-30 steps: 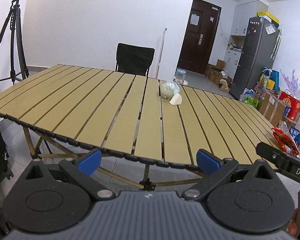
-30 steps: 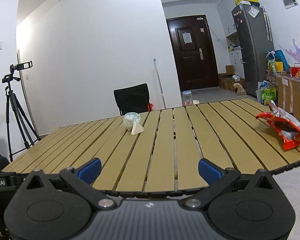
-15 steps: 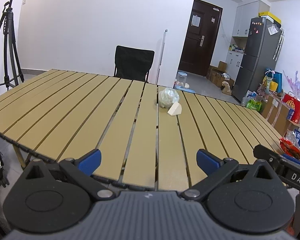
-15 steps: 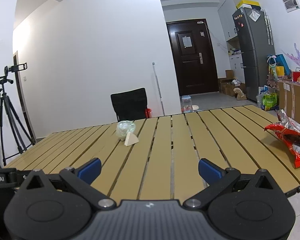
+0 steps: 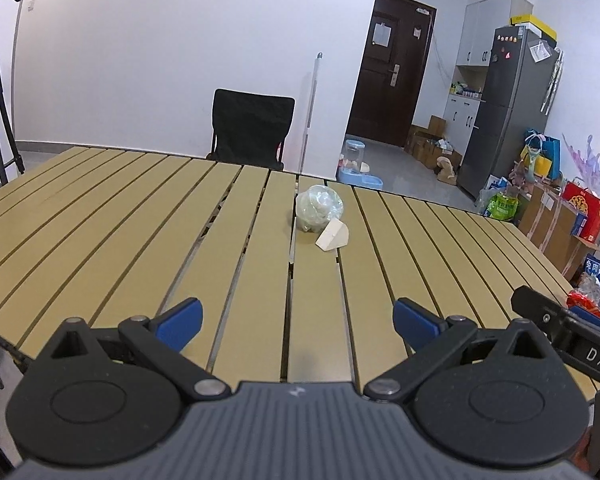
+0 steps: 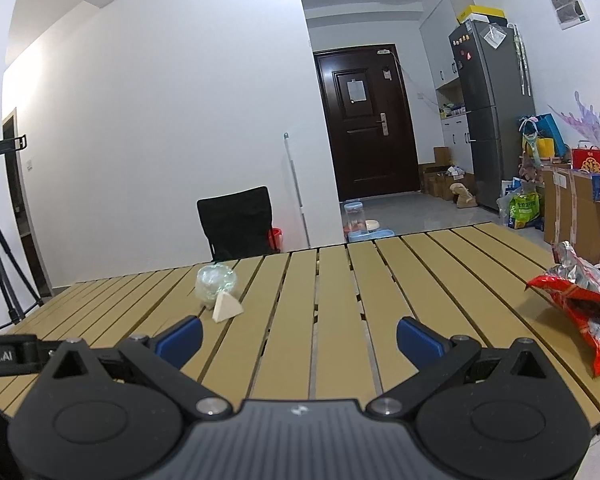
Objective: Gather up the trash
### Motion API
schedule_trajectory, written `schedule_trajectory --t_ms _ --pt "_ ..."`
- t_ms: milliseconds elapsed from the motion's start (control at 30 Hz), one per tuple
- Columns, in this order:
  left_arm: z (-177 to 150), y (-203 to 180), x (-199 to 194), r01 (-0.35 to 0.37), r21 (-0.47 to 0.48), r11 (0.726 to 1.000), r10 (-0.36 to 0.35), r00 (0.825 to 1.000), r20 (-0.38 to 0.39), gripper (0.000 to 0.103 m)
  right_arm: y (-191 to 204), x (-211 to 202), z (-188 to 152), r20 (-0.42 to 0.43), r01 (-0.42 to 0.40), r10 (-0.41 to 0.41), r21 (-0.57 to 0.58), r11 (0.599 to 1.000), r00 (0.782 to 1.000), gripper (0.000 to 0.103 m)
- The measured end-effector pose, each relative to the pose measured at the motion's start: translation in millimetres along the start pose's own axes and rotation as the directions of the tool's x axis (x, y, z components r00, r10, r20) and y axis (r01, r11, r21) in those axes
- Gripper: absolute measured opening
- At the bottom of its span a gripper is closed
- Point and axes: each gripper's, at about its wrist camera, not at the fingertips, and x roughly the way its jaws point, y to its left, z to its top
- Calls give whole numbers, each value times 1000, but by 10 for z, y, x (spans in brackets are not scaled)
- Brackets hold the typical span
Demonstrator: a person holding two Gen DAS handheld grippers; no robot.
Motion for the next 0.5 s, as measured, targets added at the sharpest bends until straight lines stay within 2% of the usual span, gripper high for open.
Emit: schedule_trajectory --t_ms 167,500 --pt "65 -65 141 -10 0 1000 10 1000 -16 103 -28 159 51 2 26 -26 6 1000 1000 103" --pt "169 -253 394 -37 100 994 41 999 -35 103 -289 401 84 -25 92 -91 53 994 996 103"
